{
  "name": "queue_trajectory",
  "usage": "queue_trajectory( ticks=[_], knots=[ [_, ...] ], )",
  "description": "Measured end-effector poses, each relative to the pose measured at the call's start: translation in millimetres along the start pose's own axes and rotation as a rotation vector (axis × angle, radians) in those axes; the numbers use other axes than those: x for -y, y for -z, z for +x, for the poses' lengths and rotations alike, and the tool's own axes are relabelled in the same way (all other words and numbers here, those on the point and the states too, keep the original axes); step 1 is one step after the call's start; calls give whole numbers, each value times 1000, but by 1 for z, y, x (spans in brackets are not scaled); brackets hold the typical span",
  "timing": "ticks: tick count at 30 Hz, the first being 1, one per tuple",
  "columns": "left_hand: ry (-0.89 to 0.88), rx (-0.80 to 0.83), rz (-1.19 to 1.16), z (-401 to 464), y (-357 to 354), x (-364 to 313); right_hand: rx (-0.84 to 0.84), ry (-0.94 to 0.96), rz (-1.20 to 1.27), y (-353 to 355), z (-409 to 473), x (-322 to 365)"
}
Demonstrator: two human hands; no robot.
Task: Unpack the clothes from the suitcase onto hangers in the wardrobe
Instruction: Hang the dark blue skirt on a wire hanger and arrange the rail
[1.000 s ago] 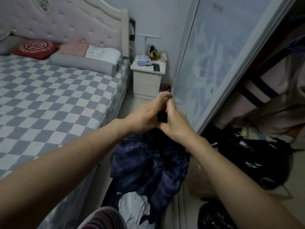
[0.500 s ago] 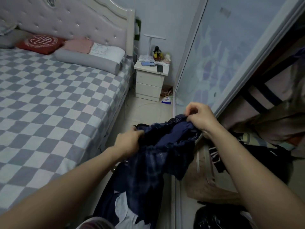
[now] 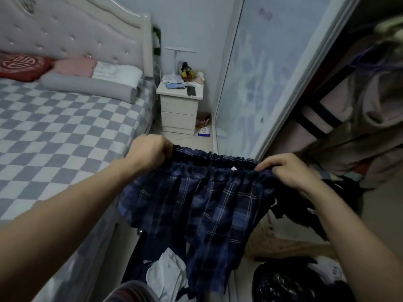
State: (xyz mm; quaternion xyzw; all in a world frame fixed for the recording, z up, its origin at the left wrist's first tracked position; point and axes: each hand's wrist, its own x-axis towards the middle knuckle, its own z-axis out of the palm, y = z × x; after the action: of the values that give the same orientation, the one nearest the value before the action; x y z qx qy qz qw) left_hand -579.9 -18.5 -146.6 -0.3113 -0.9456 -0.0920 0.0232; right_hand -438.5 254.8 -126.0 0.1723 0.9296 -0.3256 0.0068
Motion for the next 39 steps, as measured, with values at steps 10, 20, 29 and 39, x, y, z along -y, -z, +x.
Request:
queue_trajectory(
  ticks=[10,20,29,39],
  knots=[
    [-261,171,108,-20,-20,-69,39,244,129,7,8,21],
    [-318,99,-273,-12,13,-110,-279,-205,-242,-35,0,-35],
    [169,105,18,12,4,-3,-340,31,-176,12,-26,-81],
    [-574,-89,16,7,13,-72,-354,36,-24,29,-13,-35]
  ],
)
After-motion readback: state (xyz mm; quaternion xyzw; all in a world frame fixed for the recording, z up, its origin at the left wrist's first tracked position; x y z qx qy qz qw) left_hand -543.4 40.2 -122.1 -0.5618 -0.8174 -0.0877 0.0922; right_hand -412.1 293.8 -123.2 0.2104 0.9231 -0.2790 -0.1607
